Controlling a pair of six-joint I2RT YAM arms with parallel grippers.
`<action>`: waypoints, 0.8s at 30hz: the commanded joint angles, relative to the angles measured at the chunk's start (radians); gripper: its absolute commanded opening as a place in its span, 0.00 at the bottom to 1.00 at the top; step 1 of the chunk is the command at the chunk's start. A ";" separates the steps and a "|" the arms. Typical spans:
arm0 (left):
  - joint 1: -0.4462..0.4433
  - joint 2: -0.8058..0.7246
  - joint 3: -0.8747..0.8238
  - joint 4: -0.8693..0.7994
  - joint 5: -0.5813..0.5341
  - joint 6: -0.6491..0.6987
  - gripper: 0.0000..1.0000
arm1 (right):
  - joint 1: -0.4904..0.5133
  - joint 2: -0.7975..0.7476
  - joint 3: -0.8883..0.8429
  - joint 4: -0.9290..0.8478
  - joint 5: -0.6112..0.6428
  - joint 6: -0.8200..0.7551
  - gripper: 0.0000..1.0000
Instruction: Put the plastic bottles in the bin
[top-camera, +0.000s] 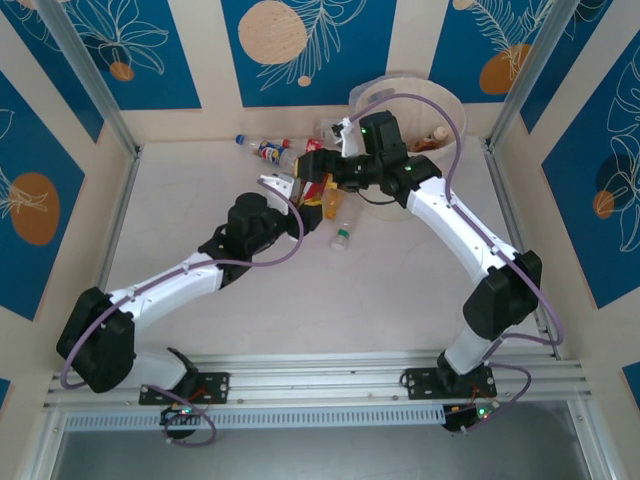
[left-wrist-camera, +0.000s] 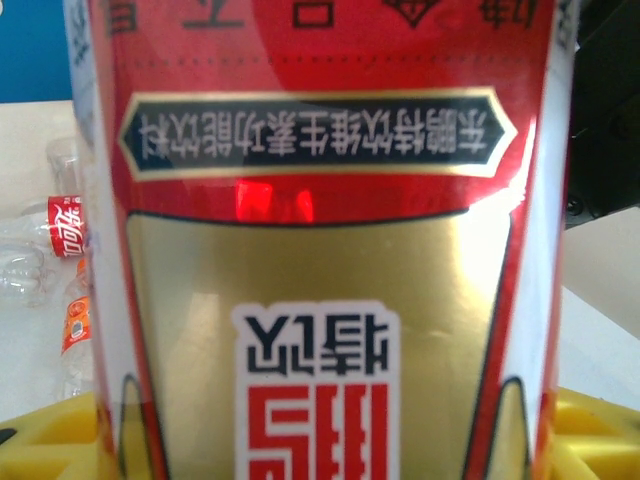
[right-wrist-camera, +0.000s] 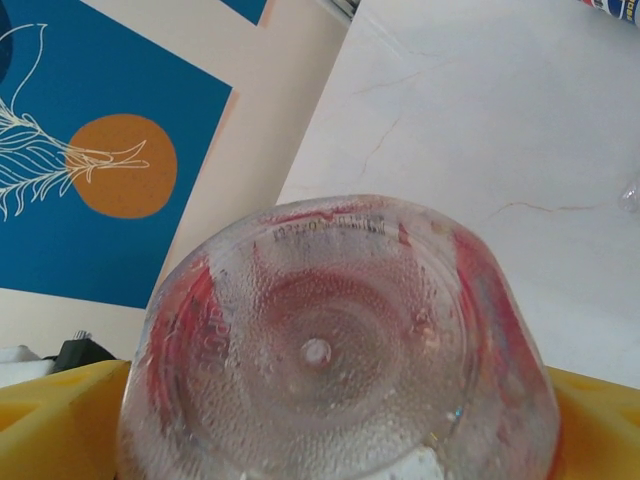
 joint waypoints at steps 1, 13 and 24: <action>0.004 -0.035 0.022 0.056 0.032 0.007 0.60 | 0.013 0.016 0.035 0.004 -0.039 0.002 0.90; 0.004 -0.045 0.030 0.032 0.018 -0.017 0.99 | 0.013 -0.011 0.038 -0.006 0.005 -0.024 0.65; 0.004 -0.159 -0.015 0.009 0.042 -0.043 1.00 | -0.042 -0.021 0.277 -0.165 0.200 -0.187 0.65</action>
